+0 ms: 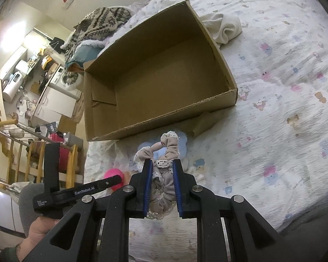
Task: Organize soft objects
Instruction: 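Carry both items over the box and open both tools to drop them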
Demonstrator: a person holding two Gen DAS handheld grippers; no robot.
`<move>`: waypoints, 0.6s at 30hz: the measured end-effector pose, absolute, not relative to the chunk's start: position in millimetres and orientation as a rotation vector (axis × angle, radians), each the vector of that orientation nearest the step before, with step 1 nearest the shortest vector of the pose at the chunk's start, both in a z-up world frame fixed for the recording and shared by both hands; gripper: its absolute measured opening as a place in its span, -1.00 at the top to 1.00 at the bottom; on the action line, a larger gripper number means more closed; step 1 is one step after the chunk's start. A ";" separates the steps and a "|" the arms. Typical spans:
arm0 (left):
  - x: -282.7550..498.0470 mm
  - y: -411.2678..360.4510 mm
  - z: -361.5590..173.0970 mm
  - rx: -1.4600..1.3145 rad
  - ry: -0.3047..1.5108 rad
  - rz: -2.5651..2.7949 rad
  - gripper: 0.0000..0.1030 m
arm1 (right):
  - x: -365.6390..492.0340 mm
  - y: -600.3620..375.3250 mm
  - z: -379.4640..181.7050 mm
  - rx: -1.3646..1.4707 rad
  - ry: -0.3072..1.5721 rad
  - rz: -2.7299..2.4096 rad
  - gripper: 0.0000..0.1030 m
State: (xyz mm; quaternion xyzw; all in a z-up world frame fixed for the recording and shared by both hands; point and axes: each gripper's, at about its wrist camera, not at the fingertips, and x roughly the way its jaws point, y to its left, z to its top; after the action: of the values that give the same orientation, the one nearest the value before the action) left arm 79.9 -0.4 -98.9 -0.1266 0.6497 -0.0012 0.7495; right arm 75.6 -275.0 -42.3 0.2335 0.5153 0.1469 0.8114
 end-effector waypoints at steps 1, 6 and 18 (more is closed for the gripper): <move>78.6 -0.3 -95.5 -0.259 1.415 0.012 0.30 | 75.3 -274.5 -41.9 0.499 1.100 0.316 0.60; 71.6 3.9 -75.9 -0.256 1.366 0.032 0.30 | 74.4 -270.9 -38.4 0.480 1.093 0.322 0.60; 92.2 -19.4 0.8 -0.153 1.162 -0.039 0.30 | 87.8 -266.0 -1.9 0.419 0.979 0.336 0.60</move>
State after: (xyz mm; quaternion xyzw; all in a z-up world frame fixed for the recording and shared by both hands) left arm 92.2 -19.4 0.8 -0.0721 0.5483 -0.0183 0.8329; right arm 87.8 -266.0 -1.9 0.1989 0.4644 0.1595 0.8481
